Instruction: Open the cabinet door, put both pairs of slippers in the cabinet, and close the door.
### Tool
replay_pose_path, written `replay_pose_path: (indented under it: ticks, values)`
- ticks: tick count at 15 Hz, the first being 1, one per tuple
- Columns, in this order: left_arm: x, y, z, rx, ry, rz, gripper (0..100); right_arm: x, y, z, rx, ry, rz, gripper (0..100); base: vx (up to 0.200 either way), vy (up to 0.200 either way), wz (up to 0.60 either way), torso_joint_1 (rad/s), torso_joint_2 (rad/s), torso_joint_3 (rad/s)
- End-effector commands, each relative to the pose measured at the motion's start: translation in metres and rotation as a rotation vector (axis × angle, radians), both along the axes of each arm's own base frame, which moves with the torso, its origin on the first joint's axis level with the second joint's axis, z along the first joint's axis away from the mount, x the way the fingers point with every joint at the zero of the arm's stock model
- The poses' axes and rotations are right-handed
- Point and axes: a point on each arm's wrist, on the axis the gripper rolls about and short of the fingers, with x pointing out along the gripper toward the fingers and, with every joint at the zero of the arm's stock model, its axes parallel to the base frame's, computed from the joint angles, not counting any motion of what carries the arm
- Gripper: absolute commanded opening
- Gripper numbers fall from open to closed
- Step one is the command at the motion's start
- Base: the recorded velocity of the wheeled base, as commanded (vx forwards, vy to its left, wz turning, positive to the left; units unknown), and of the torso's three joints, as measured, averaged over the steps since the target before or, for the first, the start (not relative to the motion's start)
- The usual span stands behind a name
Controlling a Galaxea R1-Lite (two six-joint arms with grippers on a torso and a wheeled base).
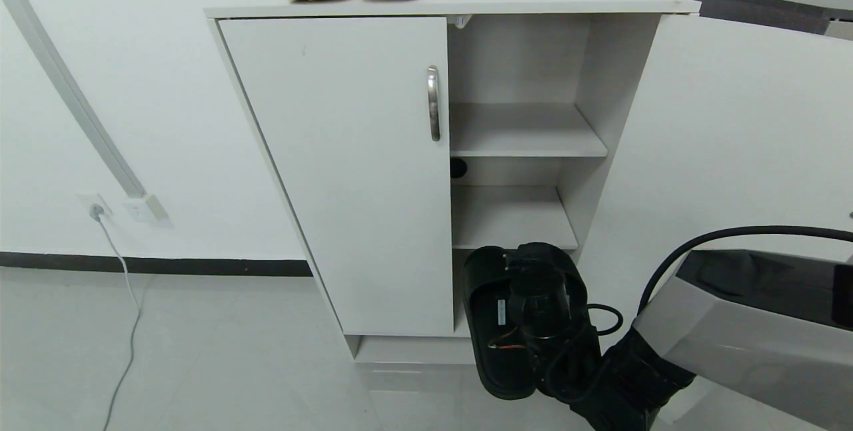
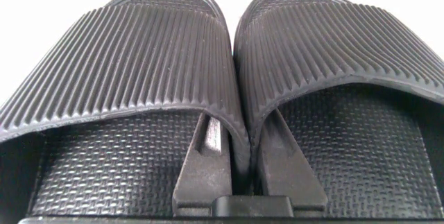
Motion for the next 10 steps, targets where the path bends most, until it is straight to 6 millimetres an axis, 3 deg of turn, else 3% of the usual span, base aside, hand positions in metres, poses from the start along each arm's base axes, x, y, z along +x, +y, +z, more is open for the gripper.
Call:
replay_pose_path:
  ticks: [1, 7, 10]
  values:
    - [0.0, 0.0, 0.0, 0.001, 0.002, 0.0, 0, 0.003, 0.0, -0.003, -0.004, 0.004, -0.006, 0, 0.0, 0.0, 0.0, 0.007, 0.0, -0.188]
    - [0.0, 0.0, 0.0, -0.002, 0.0, 0.005, 0, 0.004, -0.003, 0.0, 0.001, -0.002, -0.017, 0, 0.0, 0.0, 0.0, 0.005, 0.0, -0.195]
    - [0.0, 0.0, 0.0, -0.008, -0.001, 0.01, 0, 0.002, -0.003, 0.009, 0.033, -0.055, -0.024, 0, 0.0, 0.0, 0.0, 0.002, 0.0, -0.035]
